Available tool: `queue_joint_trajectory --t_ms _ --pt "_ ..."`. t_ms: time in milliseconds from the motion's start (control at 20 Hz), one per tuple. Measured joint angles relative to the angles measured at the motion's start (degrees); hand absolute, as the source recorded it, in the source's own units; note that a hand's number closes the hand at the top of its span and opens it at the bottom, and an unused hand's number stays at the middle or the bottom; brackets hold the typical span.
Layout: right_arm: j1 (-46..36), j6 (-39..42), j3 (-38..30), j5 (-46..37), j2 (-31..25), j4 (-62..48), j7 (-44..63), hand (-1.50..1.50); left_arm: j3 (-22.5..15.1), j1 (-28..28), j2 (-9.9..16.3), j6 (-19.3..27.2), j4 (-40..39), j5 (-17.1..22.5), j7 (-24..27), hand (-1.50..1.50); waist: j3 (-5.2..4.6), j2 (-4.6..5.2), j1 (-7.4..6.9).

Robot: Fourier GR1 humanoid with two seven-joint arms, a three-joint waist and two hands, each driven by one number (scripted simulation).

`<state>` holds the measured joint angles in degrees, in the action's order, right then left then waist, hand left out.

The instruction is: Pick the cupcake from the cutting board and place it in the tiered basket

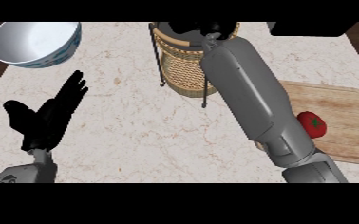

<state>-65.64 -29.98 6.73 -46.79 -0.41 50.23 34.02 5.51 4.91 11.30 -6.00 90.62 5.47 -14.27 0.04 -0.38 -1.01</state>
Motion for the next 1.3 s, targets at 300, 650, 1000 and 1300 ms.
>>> queue_joint_trajectory --t_ms 300,650,1000,1300 --pt "0.7 -5.6 -3.7 7.8 0.3 4.1 -1.3 -1.50 -0.2 -0.6 -0.8 0.4 -0.8 -0.8 1.4 0.00 0.04 0.42 0.32" --pt "4.1 -9.7 -10.5 14.8 -2.1 12.9 -4.2 -1.50 0.6 -1.5 -0.2 0.0 0.3 -0.4 1.0 0.00 0.00 0.28 0.91" --pt "12.1 -8.8 -14.8 16.4 -9.0 26.2 -1.4 -1.50 1.2 -0.9 0.0 0.0 0.5 0.0 -0.2 0.00 -0.02 0.06 1.80" --pt "22.9 -2.3 -20.1 21.6 -16.8 41.0 1.8 -1.50 1.4 -1.5 -0.4 0.5 0.5 -0.6 0.5 0.00 -0.02 0.01 2.21"
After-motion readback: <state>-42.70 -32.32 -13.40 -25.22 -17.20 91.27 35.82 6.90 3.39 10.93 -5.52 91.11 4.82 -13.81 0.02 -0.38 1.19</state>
